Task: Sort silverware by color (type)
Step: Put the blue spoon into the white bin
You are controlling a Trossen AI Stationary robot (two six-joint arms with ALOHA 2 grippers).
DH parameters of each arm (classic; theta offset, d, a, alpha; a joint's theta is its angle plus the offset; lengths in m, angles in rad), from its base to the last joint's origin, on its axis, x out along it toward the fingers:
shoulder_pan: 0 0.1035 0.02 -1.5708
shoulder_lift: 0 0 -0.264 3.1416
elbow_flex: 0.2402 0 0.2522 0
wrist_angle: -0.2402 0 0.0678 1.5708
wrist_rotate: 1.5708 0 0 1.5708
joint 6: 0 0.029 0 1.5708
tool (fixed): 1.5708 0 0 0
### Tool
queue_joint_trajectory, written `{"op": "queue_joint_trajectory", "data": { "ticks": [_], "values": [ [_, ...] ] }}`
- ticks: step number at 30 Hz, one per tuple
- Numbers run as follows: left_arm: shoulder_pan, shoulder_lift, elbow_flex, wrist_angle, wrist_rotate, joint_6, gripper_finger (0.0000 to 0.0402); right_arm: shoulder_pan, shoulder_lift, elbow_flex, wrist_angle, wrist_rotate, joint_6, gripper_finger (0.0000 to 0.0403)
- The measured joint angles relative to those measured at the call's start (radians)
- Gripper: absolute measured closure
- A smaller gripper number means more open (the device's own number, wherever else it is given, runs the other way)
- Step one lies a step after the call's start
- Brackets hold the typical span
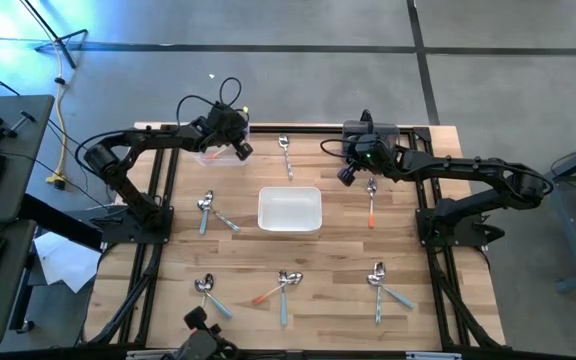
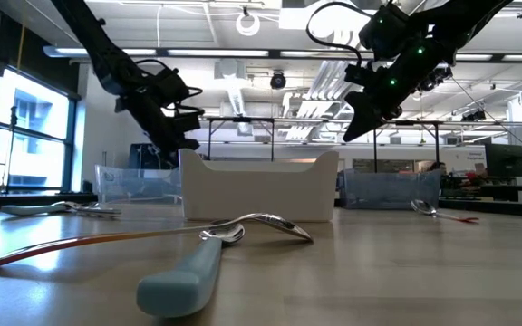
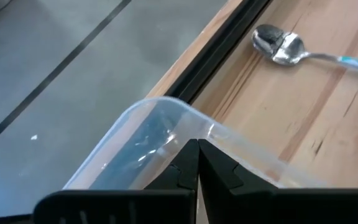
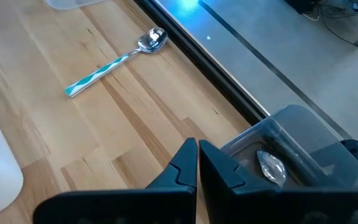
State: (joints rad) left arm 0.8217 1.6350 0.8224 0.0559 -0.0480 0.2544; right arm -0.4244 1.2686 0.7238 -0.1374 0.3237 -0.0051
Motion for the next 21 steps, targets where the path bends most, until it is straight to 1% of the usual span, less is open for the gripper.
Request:
{"op": "queue_joint_trajectory", "data": {
  "ticks": [6,9,14,21],
  "values": [
    [0.0,-0.074,-0.001,-0.073,-0.051,0.019,0.0401,0.0,0.0,0.0,-0.002,0.016,0.001,0.0402],
    [0.001,-0.134,-0.001,-0.138,-0.053,-0.004,0.0401,0.0,0.0,0.0,-0.002,0.016,0.001,0.0402],
    [-0.03,-0.25,-0.001,-0.324,-0.052,-0.058,0.0401,0.0,0.0,0.0,-0.002,0.016,0.001,0.0402],
    [-0.138,-0.386,-0.001,-0.597,-0.048,-0.167,0.0401,0.0,0.0,0.0,-0.001,0.016,0.001,0.0402]
  ]
}}
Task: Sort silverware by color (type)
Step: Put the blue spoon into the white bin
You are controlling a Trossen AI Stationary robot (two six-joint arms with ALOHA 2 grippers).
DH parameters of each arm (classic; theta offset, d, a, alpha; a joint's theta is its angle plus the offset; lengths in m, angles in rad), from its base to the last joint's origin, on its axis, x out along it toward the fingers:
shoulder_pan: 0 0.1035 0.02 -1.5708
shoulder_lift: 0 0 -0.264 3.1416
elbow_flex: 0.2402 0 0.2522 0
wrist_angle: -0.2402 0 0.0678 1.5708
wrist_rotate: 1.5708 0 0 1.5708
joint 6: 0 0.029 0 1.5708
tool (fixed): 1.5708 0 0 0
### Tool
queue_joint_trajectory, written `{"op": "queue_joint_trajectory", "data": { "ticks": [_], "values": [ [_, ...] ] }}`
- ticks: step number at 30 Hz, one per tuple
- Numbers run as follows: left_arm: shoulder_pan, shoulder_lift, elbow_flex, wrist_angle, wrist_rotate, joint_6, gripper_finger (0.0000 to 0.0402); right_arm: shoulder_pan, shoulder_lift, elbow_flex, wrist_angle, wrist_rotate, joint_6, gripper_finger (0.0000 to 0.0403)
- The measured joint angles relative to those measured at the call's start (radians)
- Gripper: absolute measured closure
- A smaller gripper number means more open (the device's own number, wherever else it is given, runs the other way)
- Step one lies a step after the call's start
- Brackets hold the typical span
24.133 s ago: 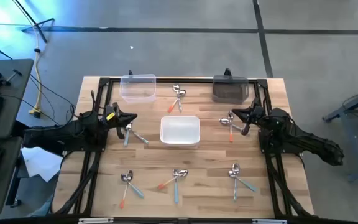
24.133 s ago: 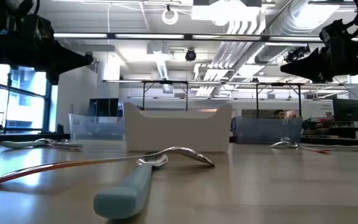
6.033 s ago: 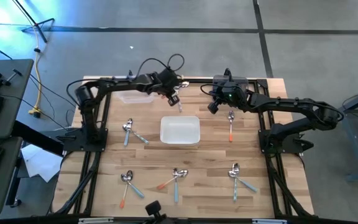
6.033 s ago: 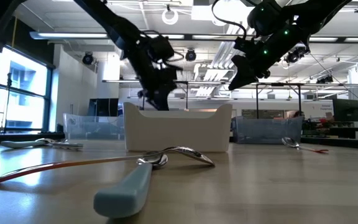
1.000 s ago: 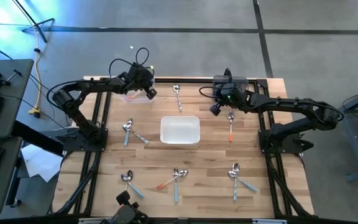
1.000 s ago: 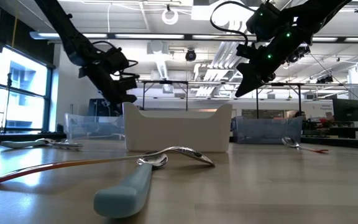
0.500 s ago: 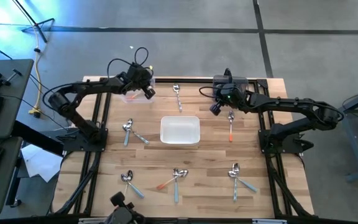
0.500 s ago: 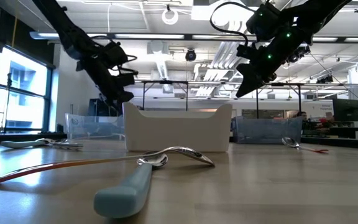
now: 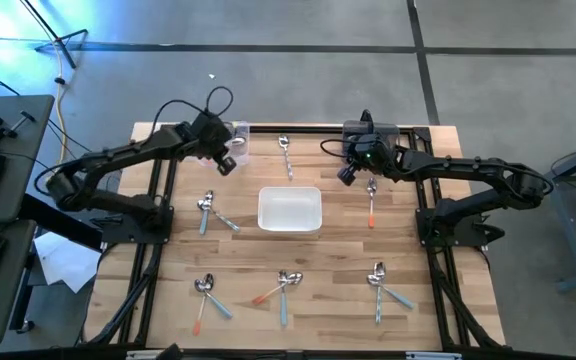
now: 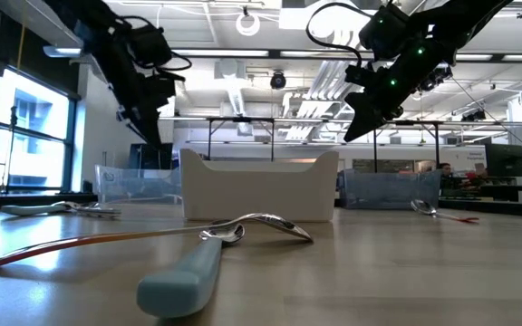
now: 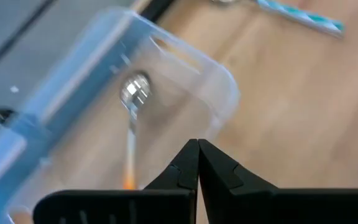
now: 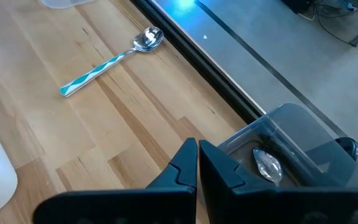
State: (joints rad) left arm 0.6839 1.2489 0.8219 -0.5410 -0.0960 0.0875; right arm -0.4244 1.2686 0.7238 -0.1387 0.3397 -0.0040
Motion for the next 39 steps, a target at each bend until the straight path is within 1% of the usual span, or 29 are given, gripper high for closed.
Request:
{"op": "queue_joint_trajectory", "data": {
  "ticks": [3,6,11,17,20,30,35,39],
  "values": [
    [-0.047,-0.022,-0.007,-0.069,0.0,-0.06,0.0401,0.0,0.0,0.0,0.0,0.0,0.0,0.0402],
    [-0.084,-0.025,-0.043,-0.074,0.001,-0.129,0.0401,0.0,0.0,0.0,0.0,-0.001,0.004,0.0402],
    [-0.098,0.007,-0.112,-0.071,-0.008,-0.214,0.0401,0.0,0.0,0.0,0.001,-0.001,0.004,0.0402],
    [-0.085,0.039,-0.141,-0.077,-0.145,-0.293,0.0401,0.0,0.0,0.0,0.002,-0.001,0.004,0.0402],
    [-0.075,0.056,-0.141,-0.061,-0.182,-0.295,0.0401,0.0,0.0,0.0,0.009,-0.001,0.004,0.0402],
    [-0.03,0.127,-0.14,0.013,-0.188,-0.269,0.0401,0.0,0.0,0.0,0.008,-0.002,0.004,0.0402],
    [-0.022,0.124,-0.14,0.013,-0.186,-0.252,0.0401,0.0,0.0,0.0,0.008,-0.002,0.004,0.0402],
    [-0.024,0.098,-0.14,0.006,-0.185,-0.251,0.0401,0.0,0.0,0.0,0.008,-0.002,0.004,0.0402]
  ]
}}
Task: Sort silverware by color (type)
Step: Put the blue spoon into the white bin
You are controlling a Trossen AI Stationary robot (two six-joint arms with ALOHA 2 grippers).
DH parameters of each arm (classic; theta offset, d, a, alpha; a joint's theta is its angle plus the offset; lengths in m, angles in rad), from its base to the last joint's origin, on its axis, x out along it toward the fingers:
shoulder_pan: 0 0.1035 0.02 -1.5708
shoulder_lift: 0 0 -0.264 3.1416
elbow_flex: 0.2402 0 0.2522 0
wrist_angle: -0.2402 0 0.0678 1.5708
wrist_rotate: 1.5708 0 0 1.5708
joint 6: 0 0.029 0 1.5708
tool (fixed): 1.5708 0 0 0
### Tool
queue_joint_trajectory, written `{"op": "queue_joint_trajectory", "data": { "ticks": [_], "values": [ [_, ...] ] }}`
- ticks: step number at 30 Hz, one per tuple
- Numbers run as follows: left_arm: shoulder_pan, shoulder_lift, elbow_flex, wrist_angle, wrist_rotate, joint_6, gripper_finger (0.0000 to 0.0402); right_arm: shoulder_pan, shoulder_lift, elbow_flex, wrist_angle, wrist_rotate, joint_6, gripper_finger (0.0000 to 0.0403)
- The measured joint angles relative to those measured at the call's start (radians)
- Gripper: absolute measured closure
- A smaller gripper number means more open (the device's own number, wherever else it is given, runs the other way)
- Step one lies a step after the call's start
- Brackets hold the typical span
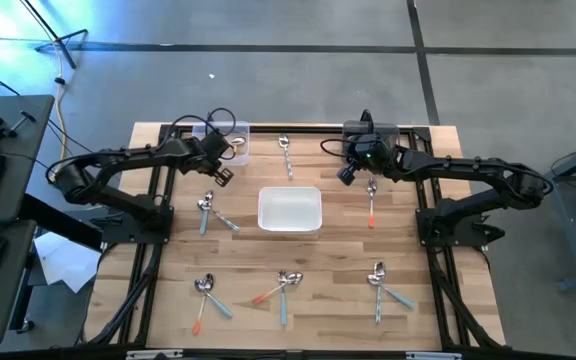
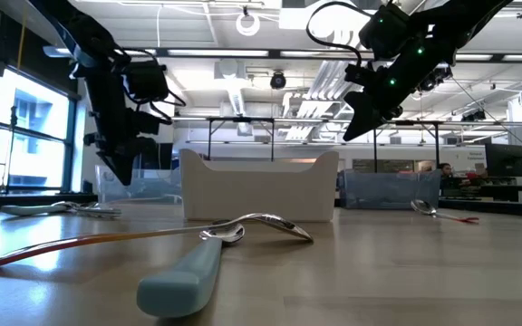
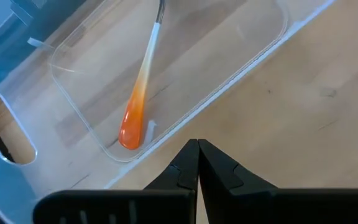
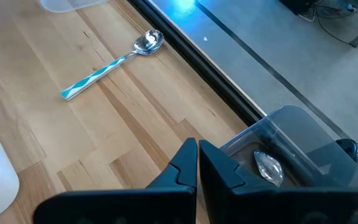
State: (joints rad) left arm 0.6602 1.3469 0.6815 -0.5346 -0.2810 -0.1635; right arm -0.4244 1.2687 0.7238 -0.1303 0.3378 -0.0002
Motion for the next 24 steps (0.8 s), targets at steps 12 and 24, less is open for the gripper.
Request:
{"op": "queue_joint_trajectory", "data": {
  "ticks": [12,24],
  "values": [
    [-0.119,-0.117,0.0,-0.048,0.008,0.002,0.0401,0.0,0.0,0.0,0.0,-0.089,0.022,0.0402],
    [-0.361,-0.148,0.0,0.124,0.002,-0.018,0.0401,0.098,0.002,0.015,0.02,-0.125,0.044,0.0402]
  ]
}}
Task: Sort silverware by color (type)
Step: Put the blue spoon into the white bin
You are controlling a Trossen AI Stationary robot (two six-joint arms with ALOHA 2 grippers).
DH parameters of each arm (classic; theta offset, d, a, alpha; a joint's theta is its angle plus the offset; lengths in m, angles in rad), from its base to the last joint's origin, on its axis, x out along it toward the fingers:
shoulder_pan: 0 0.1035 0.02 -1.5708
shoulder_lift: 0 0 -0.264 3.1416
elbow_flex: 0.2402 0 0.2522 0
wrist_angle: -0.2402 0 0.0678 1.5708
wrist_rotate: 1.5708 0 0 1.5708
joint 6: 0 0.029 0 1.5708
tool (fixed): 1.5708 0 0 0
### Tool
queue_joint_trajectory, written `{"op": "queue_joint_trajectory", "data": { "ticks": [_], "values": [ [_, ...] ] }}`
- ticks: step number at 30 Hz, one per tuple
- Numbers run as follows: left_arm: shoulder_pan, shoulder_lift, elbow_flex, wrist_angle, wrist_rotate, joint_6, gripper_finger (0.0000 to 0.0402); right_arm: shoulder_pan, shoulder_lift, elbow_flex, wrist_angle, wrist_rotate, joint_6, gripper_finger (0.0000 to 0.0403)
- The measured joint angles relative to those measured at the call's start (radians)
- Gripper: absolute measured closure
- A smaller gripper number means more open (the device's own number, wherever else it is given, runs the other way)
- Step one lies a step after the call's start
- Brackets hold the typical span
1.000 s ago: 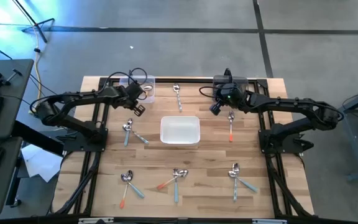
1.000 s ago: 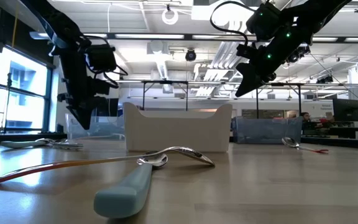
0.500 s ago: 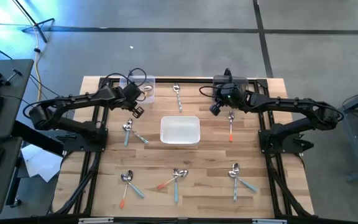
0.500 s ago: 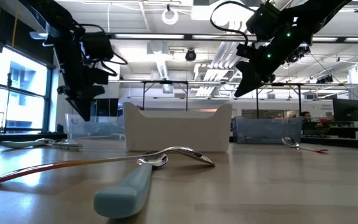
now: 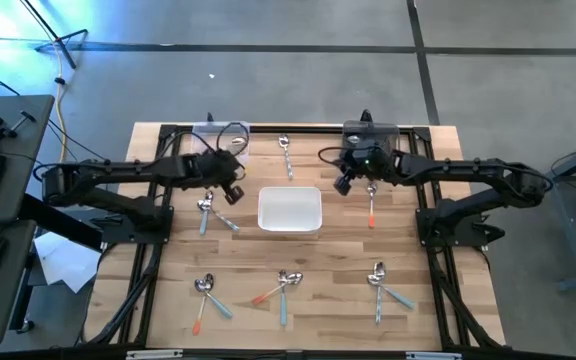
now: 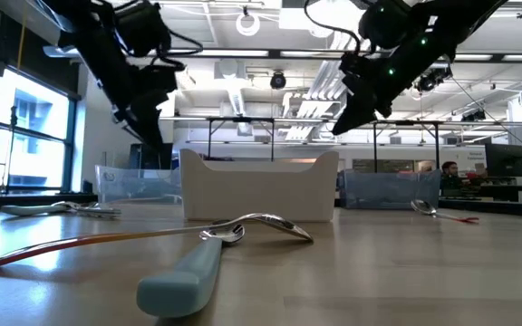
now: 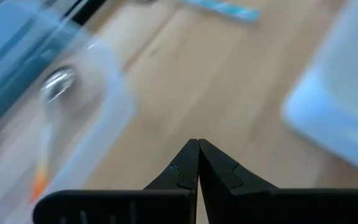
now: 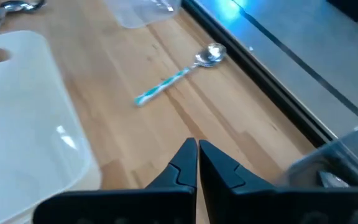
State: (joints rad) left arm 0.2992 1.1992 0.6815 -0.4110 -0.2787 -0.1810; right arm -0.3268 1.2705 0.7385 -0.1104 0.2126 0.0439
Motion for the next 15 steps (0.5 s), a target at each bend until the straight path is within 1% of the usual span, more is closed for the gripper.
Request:
{"op": "queue_joint_trajectory", "data": {
  "ticks": [3,5,8,15],
  "values": [
    [-0.054,0.0,0.0,0.042,0.024,0.006,0.0401,0.061,0.0,0.039,-0.044,0.059,0.001,0.0402],
    [-0.086,0.0,0.0,0.056,0.025,0.008,0.0401,0.104,0.0,0.063,-0.086,0.11,0.009,0.0402],
    [-0.128,0.0,-0.009,0.094,0.025,0.004,0.0401,0.166,0.0,0.086,-0.103,0.164,0.027,0.0402],
    [-0.227,0.0,-0.099,0.205,0.026,-0.063,0.0401,0.261,0.0,0.092,-0.103,0.162,0.037,0.0402]
  ]
}}
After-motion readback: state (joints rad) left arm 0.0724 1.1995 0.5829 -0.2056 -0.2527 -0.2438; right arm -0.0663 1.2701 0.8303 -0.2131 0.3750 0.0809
